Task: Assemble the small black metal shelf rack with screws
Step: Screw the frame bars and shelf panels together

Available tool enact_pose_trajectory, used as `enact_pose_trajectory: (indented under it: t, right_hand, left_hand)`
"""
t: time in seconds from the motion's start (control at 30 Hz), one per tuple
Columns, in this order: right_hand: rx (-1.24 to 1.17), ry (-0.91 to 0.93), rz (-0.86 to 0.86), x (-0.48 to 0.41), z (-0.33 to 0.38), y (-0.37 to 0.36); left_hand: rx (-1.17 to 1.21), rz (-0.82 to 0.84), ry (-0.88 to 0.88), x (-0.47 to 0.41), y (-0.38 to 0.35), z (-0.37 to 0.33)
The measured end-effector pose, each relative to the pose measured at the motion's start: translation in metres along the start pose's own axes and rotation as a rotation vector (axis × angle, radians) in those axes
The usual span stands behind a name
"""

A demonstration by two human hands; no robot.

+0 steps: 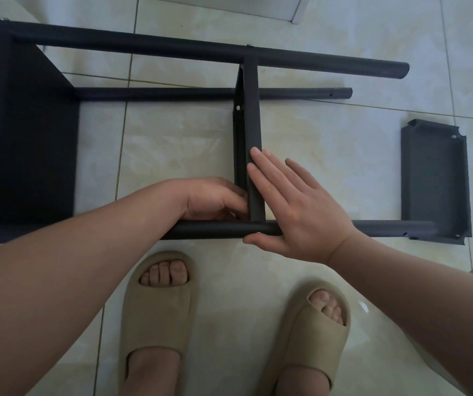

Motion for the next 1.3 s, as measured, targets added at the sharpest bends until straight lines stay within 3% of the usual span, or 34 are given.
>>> enact_pose_trajectory:
  t: [0.67, 0.93, 1.3]
  right_hand:
    - [-0.001, -0.004, 0.005, 0.000, -0.001, -0.001]
    - [-0.003, -0.003, 0.005, 0.000, -0.001, -0.001]
    - [-0.008, 0.004, -0.006, 0.001, 0.000, 0.000]
  left_hand:
    - [0.123, 0.006, -0.016, 0.002, -0.006, -0.007]
    - [-0.002, -0.034, -0.022, 0.001, -0.001, -0.006]
    - [0.067, -0.017, -0.039, 0.004, -0.004, -0.010]
Point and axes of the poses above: each hand's wrist, its own x-axis away from the middle knuckle, its own y-axis out of the back of the hand, z = x × y, the point moved 10 cm from there along -x, towards the middle knuckle, and after that the axes turned 11 degrees about -y, right-handed, at the moved point
